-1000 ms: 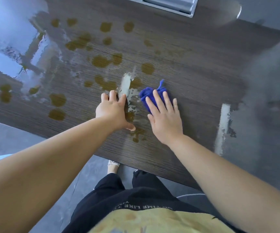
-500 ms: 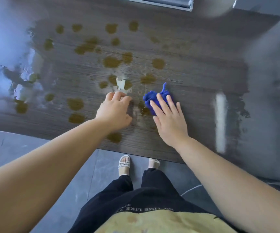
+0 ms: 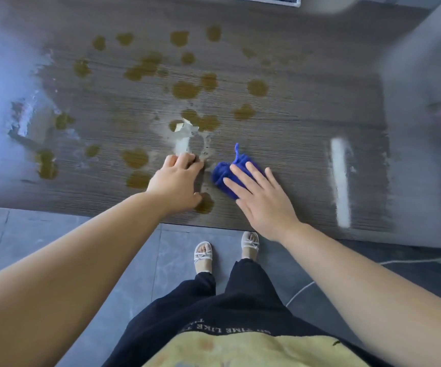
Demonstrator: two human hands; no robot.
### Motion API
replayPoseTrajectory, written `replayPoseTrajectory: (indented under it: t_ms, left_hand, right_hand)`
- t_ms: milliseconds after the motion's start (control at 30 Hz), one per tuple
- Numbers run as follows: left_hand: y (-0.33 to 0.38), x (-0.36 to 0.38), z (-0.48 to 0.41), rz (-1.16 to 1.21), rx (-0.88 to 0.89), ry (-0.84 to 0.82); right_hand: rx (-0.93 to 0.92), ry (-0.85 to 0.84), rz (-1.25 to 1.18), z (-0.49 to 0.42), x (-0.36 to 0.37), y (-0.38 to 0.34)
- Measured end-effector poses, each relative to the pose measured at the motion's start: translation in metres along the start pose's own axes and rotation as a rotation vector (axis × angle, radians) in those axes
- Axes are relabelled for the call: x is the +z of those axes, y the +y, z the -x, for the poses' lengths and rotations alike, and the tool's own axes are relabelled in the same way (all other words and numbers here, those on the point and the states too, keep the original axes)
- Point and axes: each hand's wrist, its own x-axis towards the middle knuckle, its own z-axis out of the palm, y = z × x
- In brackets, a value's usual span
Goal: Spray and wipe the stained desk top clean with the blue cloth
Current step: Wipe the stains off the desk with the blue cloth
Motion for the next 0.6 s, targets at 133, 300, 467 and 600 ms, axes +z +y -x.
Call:
replayPoseTrajectory:
  t_ms: [133,300,467,600]
  left_hand:
    - [0.003,-0.002,0.000,-0.037,0.012,-0.041]
    - [0.008,0.002,0.003,-0.051,-0.006,-0.018]
    - [0.007,0.002,0.002,-0.033,-0.006,0.001]
    - [0.002,0.002,-0.001,-0.017,0.002,-0.008]
  right_hand:
    - [0.228,0.032,0.001,0.022,-0.007,0.062]
    - [0.929,0.156,-0.149,-0.026,-0.007,0.022]
    - [0.141,0.030,-0.037,-0.003,0.001,-0.018]
    - [0.140,0.009,0.030,0.026,-0.004,0.054]
